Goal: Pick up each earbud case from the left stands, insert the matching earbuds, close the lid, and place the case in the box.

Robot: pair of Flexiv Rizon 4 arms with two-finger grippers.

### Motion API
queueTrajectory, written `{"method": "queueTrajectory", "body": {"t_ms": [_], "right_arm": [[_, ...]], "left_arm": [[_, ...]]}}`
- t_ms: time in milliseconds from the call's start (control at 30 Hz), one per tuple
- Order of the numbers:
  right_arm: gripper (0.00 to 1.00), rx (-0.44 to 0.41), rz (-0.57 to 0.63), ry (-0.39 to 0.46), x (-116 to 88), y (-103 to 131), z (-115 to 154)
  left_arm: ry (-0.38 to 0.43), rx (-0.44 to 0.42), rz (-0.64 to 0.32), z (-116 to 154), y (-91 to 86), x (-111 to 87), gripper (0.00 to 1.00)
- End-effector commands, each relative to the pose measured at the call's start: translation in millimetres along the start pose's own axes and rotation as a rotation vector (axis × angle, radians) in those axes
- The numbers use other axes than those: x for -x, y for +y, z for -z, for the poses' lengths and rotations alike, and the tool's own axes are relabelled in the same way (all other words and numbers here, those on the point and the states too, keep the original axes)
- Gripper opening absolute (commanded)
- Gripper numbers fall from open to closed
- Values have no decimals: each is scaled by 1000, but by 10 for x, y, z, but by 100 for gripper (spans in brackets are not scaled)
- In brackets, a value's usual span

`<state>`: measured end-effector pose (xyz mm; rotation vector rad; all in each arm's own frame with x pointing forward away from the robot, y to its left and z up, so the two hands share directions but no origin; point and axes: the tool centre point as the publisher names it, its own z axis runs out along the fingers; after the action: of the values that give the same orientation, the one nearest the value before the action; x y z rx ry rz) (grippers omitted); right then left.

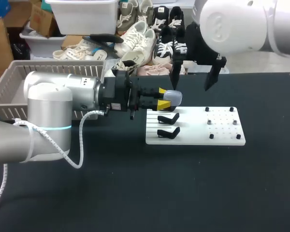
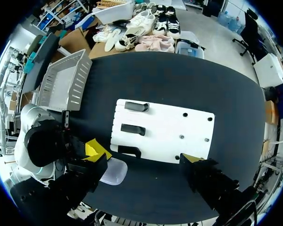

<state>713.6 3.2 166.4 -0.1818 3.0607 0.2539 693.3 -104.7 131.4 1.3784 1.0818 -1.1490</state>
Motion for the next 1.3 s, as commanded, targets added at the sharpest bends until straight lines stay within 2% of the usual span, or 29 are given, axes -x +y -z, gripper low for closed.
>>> {"method": "queueTrajectory", "body": {"t_ms": [33,133,233,300,400,500,633,733,900,1067,1200,1267,1300], "right_arm": [[100,9,-12,-48,-49,-49,119],[100,40,-18,-104,-62,-90,301],[100,120,25,-134,-99,-150,478],[100,174,132,-86,-163,-155,558],[100,157,254,-54,-279,-132,555],[100,153,302,-27,-386,-135,516],[100,157,320,-6,-477,-150,478],[100,161,326,9,-547,-156,448],[100,161,326,9,-547,-156,448],[100,161,326,9,-547,-156,448],[100,161,326,9,-547,-156,448],[100,161,326,9,-547,-156,448],[100,161,326,9,-547,-156,448]], "left_arm": [[-1,2,-1,-3,-3,-4,0],[-1,2,-1,-3,-3,-4,0],[-1,2,-1,-3,-3,-4,0],[-1,2,-1,-3,-3,-4,0],[6,24,3,87,23,32,0],[50,75,-1,283,72,69,0],[101,186,18,627,144,97,0],[143,314,55,1000,214,87,0],[210,525,110,1586,318,61,0],[346,717,146,2125,388,10,0],[370,866,178,2539,425,-25,0],[349,902,168,2680,443,-4,0],[376,917,172,2679,428,27,0]]}}
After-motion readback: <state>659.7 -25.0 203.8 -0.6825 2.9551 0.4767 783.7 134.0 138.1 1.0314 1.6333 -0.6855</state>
